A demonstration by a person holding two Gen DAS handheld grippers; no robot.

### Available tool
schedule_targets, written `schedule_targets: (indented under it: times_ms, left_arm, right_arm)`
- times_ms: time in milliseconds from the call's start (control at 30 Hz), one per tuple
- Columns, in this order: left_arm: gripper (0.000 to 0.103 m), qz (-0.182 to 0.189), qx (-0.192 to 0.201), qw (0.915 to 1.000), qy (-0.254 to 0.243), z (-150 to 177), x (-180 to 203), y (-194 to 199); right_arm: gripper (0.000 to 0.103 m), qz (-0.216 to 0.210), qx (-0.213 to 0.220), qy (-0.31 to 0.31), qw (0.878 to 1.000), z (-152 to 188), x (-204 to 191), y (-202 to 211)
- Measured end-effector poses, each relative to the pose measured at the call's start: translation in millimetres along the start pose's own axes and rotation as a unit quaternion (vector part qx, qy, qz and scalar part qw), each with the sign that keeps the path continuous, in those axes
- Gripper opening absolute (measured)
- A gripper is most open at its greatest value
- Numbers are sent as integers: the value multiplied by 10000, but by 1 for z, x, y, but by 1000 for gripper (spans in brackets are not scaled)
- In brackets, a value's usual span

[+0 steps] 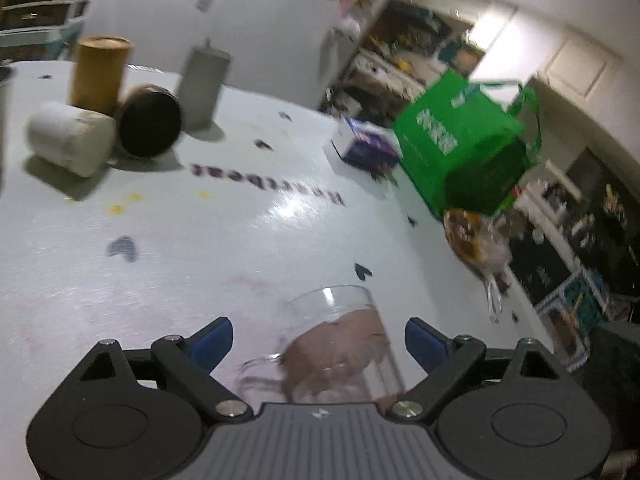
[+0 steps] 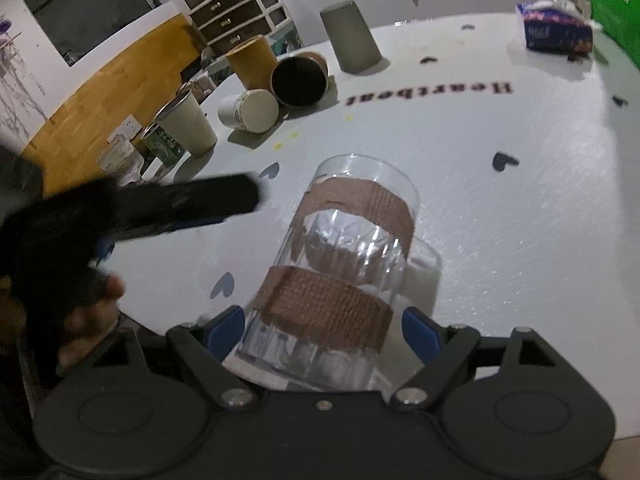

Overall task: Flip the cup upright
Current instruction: 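Grasp the glass cup with the left tool while the right tool releases it, then carry the glass cup with the left tool toward the stemmed glass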

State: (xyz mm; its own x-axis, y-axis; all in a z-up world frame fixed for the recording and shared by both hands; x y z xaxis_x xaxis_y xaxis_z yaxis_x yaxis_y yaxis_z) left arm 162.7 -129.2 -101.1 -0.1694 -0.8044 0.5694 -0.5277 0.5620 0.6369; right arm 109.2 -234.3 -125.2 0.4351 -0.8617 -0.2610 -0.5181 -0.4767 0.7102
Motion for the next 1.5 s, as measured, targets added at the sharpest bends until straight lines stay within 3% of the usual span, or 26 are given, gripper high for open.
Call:
schedule_targets:
  times_ms: [233,500,600,733,900,1033,1167,1300,1400,1500]
  left_arm:
    - [92,-413,-784,9960,77,8,-3,-47]
    - [87,-315,-937,9942,420,13,-12,-56]
    - [86,-275,-709,9967,285,10,-8,-47]
    - [85,-303,-80,9994,-132,-4,-1,-16]
    - [81,-592,655,9947,-536,-24,-5,20]
    - [81,-1072,1224,9824,-919,-42,-16,40]
    - [81,-1676,1829,9613,-1196,-64,-34,59]
    - [81,-2162,2354,9420,-1027,-91,-65,81]
    - [81,-2637,2839,9167,-970,-111,-90,99]
    - [81,-3229,3270,8822,-1029,-126,-110,111]
  right_arm:
    - [86,12,62,93,9999,5,-2,-2]
    - [85,26,84,73,9999,7,-3,-2]
    - [85,77,118,155,9998,5,-5,-1]
    - [86,188,389,285,9987,-2,-9,6]
    - [88,422,885,421,9943,-17,-14,19]
    - [90,791,1282,558,9870,-28,-14,27]
    - [90,1148,1553,725,9785,-39,-15,29]
    - [90,1276,1807,740,9724,-47,-18,33]
    - [90,1301,1917,731,9701,-51,-21,32]
    - [90,1293,1919,716,9702,-51,-23,28]
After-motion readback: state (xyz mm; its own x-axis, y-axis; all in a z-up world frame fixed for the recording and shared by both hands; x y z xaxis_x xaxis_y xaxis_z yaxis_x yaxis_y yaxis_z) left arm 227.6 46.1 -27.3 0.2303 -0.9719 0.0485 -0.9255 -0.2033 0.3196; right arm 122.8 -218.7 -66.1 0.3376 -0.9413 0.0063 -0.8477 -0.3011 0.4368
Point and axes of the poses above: each gripper's, at about its wrist camera, not at the fingertips, and y roughly against the way its jaws point, x to its right, z to its underside, the point moved 9 cm from there along -y, roughly the way its jaws point, and after that the axes turned 13 degrees about y, right-handed, at the moved point
